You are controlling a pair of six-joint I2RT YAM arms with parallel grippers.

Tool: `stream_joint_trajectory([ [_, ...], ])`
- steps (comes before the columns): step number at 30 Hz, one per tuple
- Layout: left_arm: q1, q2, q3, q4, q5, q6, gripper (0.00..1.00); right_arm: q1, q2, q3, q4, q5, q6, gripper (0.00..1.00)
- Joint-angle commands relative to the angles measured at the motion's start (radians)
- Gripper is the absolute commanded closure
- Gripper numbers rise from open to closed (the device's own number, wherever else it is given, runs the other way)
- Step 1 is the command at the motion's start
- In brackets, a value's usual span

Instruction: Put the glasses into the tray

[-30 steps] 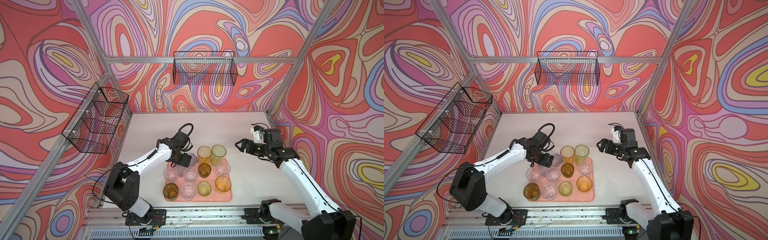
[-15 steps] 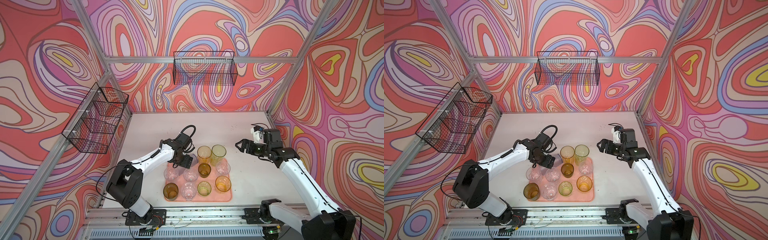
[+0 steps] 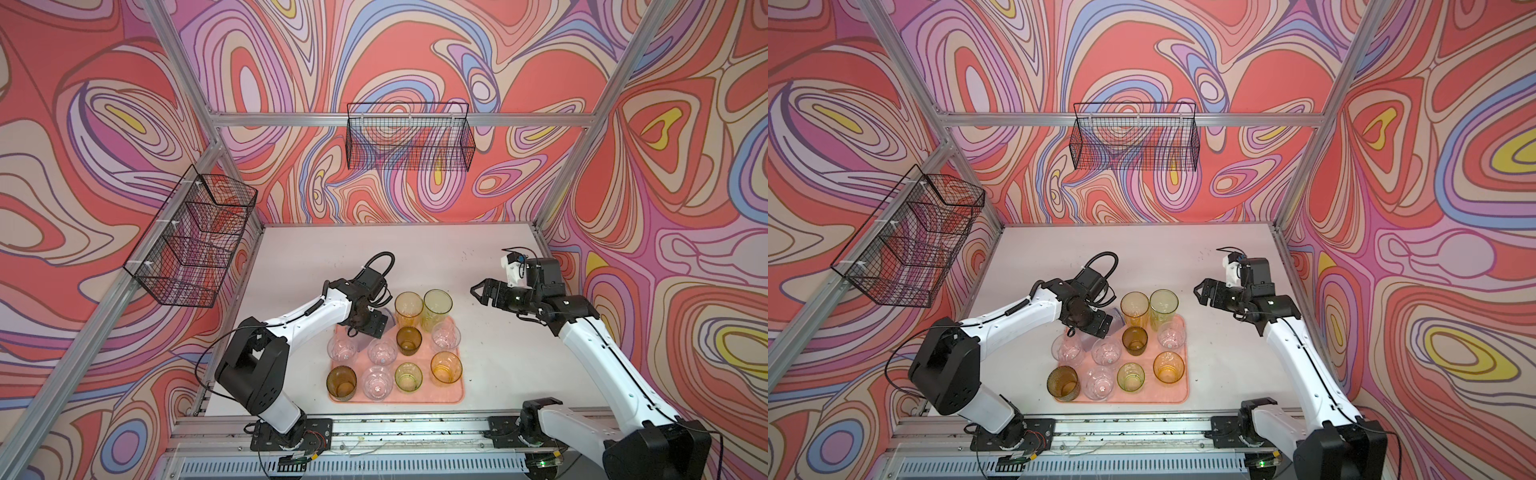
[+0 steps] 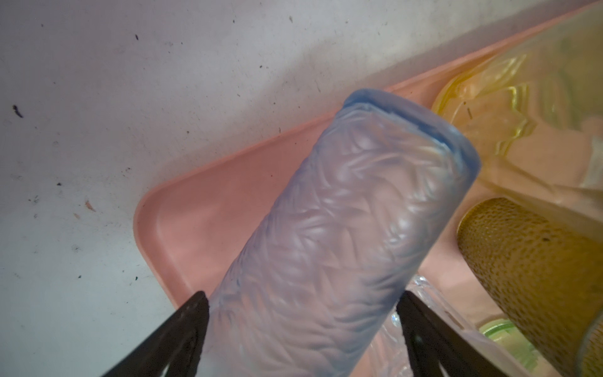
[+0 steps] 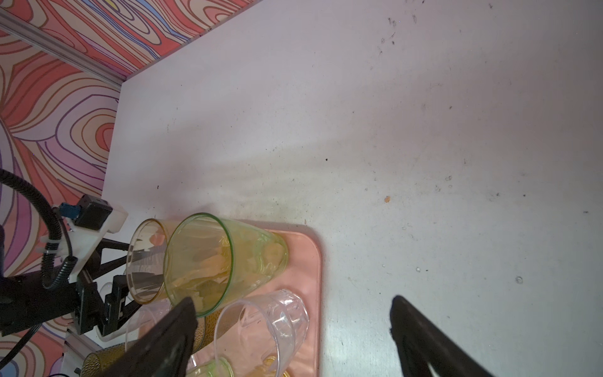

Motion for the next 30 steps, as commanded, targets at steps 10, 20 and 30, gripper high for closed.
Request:
stream_joint_trajectory([
  [10,-0.009,0.063,-0.032,-0.001,-0.083,0.016,0.10,-0.004,0.007,-0.012,0.013,0.013,-0.043,0.05],
  [20,-0.009,0.117,-0.001,0.008,-0.098,0.018,0.18,-0.005,0.033,0.003,0.014,0.011,-0.057,0.04],
  [30,-0.009,0.171,0.048,-0.002,-0.122,0.024,0.40,-0.004,0.044,0.006,0.006,0.020,-0.059,0.04],
])
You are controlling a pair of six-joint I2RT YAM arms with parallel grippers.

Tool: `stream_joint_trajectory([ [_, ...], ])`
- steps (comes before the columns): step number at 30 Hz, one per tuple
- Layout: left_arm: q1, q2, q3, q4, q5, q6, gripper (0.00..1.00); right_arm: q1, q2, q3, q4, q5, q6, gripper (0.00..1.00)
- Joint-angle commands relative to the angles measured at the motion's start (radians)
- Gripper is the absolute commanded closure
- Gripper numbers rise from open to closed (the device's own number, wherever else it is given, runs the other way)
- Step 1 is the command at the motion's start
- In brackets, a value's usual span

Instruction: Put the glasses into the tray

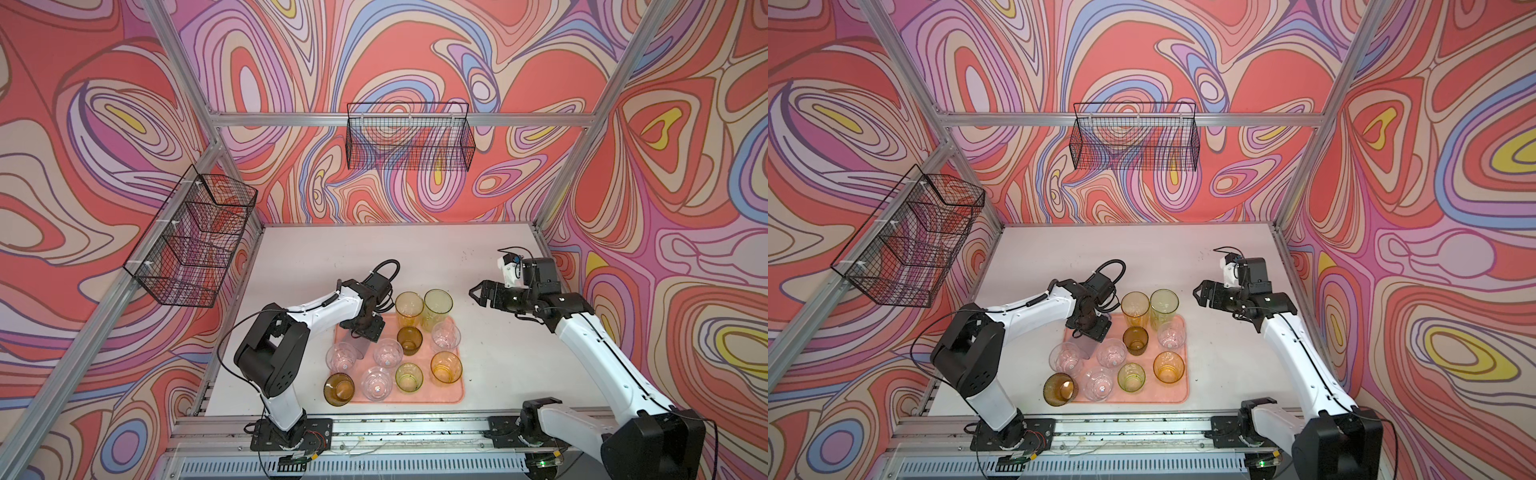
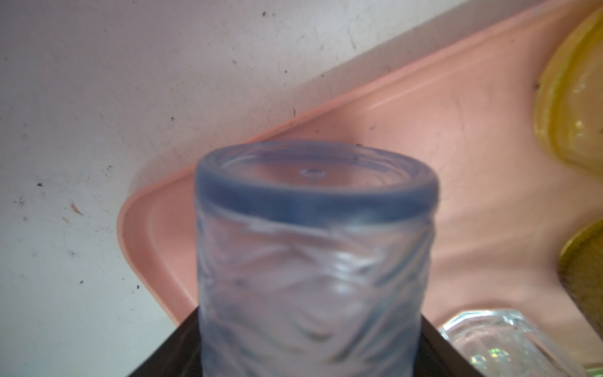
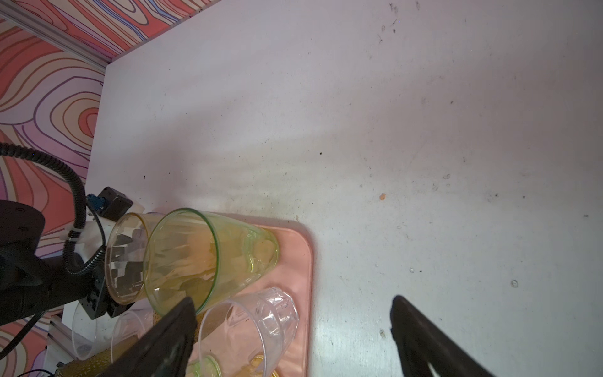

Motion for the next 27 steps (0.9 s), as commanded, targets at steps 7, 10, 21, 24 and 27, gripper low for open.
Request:
stream_joint_trajectory([
  [7,0.005,0.033,0.033,0.015,-0.076,0.010,0.50,-0.005,0.007,0.012,0.000,0.025,-0.013,0.05],
  [10,0.005,0.020,0.039,0.006,-0.088,0.012,0.53,-0.004,0.008,0.014,-0.001,0.027,-0.012,0.05],
  [21,0.010,-0.072,0.039,0.001,-0.168,0.039,0.55,-0.003,0.007,0.014,0.002,0.022,-0.005,0.05],
  [24,0.021,-0.080,0.051,-0.004,-0.180,0.042,0.55,-0.003,0.008,0.012,0.002,0.021,-0.005,0.05],
  [27,0.031,-0.093,0.065,-0.004,-0.184,0.050,0.55,-0.004,0.008,0.012,0.002,0.019,-0.004,0.05],
])
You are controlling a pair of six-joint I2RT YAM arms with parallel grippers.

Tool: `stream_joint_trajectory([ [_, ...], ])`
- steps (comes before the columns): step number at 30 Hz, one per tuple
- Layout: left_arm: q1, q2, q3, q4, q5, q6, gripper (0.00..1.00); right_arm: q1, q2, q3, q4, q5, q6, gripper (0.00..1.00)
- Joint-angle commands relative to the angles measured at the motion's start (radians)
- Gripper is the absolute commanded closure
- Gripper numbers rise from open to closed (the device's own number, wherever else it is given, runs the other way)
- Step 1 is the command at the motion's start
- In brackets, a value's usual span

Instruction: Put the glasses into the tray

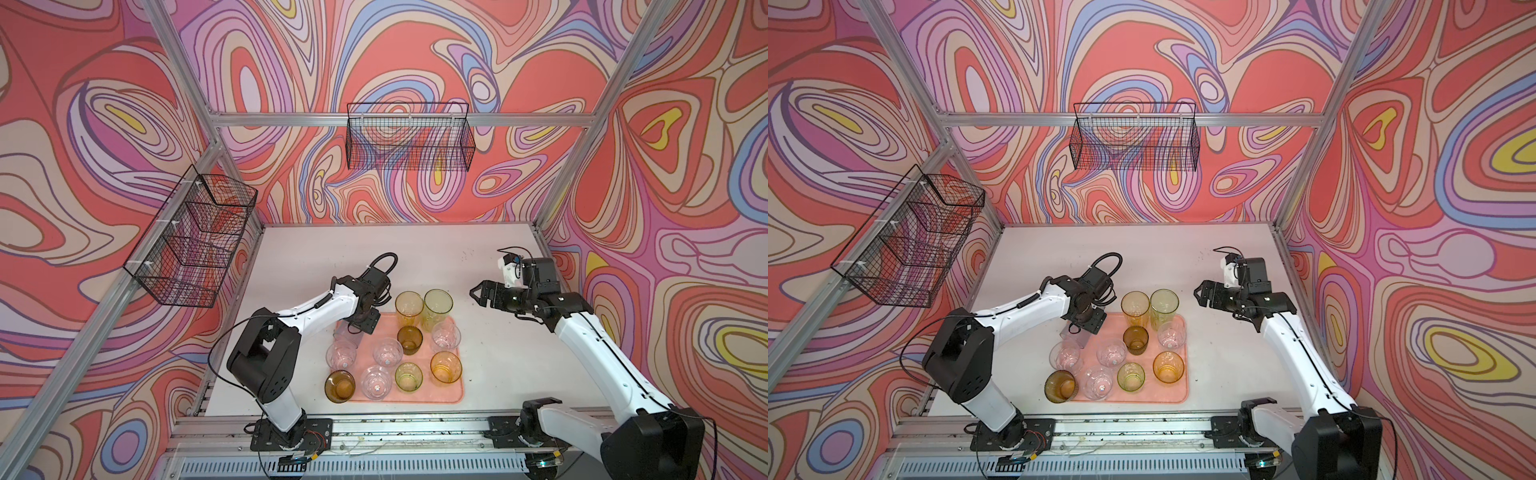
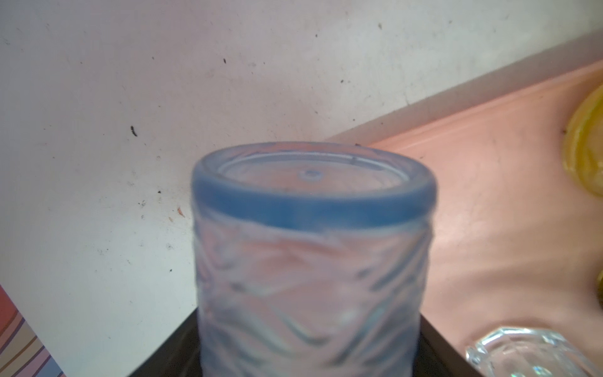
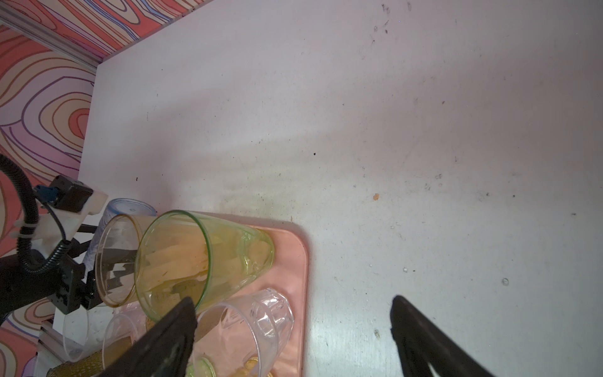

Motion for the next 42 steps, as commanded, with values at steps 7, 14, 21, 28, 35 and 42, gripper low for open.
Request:
stream_joint_trajectory([
  [7,0.058,-0.071,0.092,-0.021,-0.015,0.027,0.57,-0.003,-0.028,0.012,0.025,-0.021,0.011,0.04],
  [14,0.160,-0.095,0.222,-0.082,0.087,-0.002,0.57,0.001,-0.084,-0.006,0.161,-0.049,0.057,0.05],
  [21,0.241,-0.047,0.452,-0.178,0.237,-0.094,0.56,0.282,-0.023,0.116,0.200,0.227,0.041,0.06],
  [28,0.290,-0.009,0.570,-0.139,0.449,-0.281,0.53,0.566,0.063,0.132,0.446,0.432,0.029,0.10],
  [35,0.330,0.015,0.642,-0.090,0.666,-0.421,0.57,0.734,0.156,0.035,0.804,0.533,-0.069,0.16],
  [42,0.335,-0.076,0.568,-0.007,0.686,-0.517,0.58,0.800,0.275,0.037,0.989,0.534,-0.097,0.18],
])
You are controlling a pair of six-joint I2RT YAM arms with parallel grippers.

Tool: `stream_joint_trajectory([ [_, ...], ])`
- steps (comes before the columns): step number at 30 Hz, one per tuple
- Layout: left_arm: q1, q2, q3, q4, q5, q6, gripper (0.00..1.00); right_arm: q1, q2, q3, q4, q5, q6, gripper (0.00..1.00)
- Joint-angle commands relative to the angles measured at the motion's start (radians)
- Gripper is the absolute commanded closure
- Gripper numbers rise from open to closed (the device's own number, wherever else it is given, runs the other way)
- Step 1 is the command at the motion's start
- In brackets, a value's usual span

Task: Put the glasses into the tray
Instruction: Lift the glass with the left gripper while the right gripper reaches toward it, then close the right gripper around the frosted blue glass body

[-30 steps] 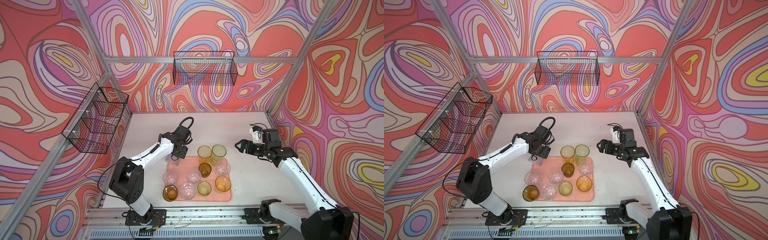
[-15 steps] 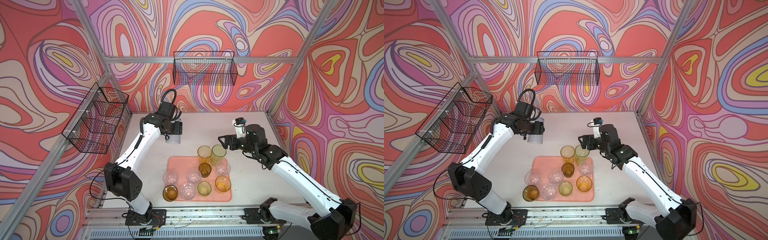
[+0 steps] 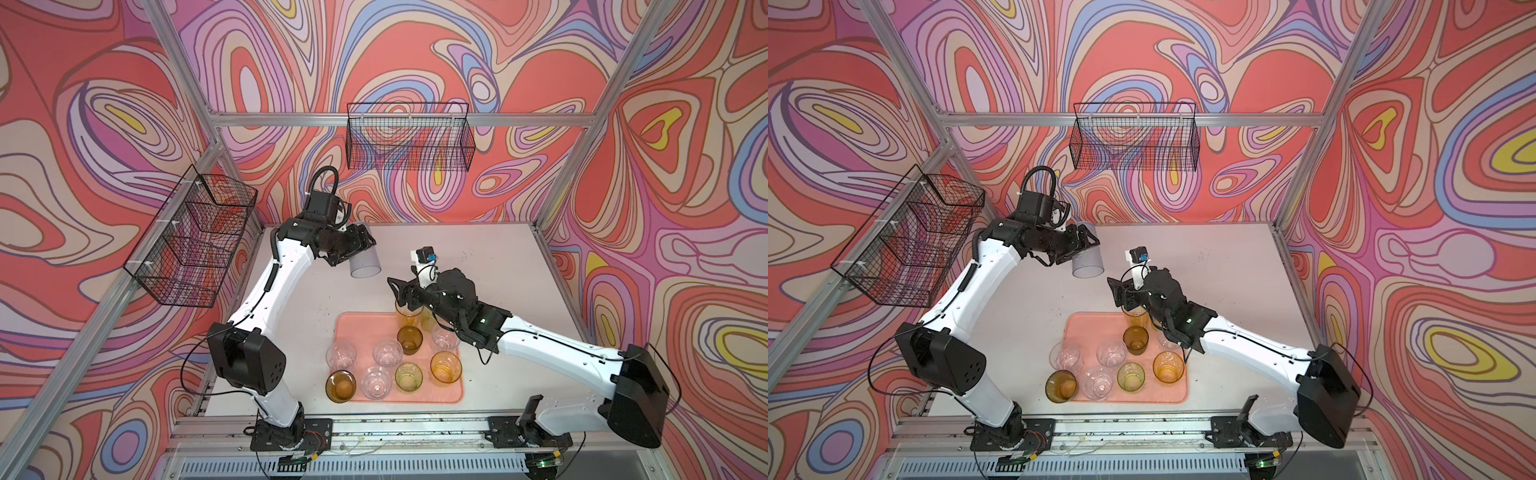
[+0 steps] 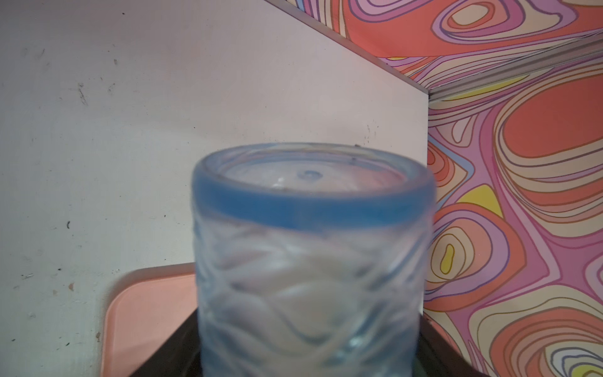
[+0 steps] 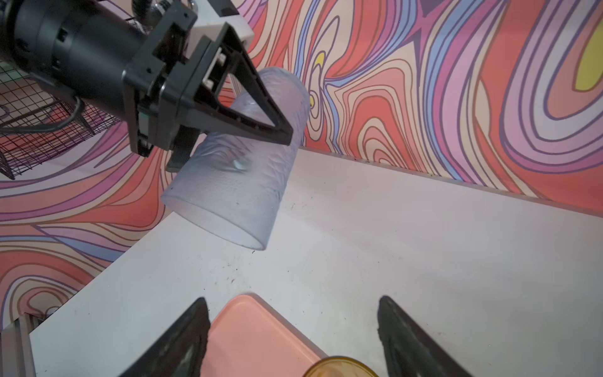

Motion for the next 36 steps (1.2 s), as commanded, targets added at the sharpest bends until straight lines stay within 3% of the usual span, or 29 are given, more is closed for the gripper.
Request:
stream_joint_trajectory([
  [1,0.007,-0.078,-0.040,0.072,0.049,-0.087,0.57,0.022,0.042,0.004,0.151,0.010,-0.019,0.18],
  [5,0.008,-0.103,-0.058,0.078,0.067,-0.106,0.58,0.035,0.090,0.031,0.182,0.009,-0.011,0.21],
  [12,0.009,-0.158,-0.163,0.136,0.107,-0.153,0.58,0.041,0.113,0.033,0.249,0.049,0.018,0.38],
  [16,0.014,-0.183,-0.240,0.188,0.124,-0.187,0.57,0.041,0.139,0.070,0.242,0.031,0.037,0.59],
  [20,0.020,-0.200,-0.262,0.214,0.144,-0.215,0.58,0.042,0.155,0.095,0.219,0.056,0.046,0.65],
  [25,0.025,-0.223,-0.291,0.242,0.154,-0.245,0.57,0.042,0.162,0.126,0.188,0.078,0.057,0.95],
  [27,0.029,-0.233,-0.317,0.270,0.173,-0.273,0.56,0.042,0.169,0.143,0.165,0.074,0.058,1.00],
  [36,0.042,-0.277,-0.353,0.262,0.154,-0.265,0.56,0.042,0.171,0.170,0.105,0.029,0.075,1.00],
])
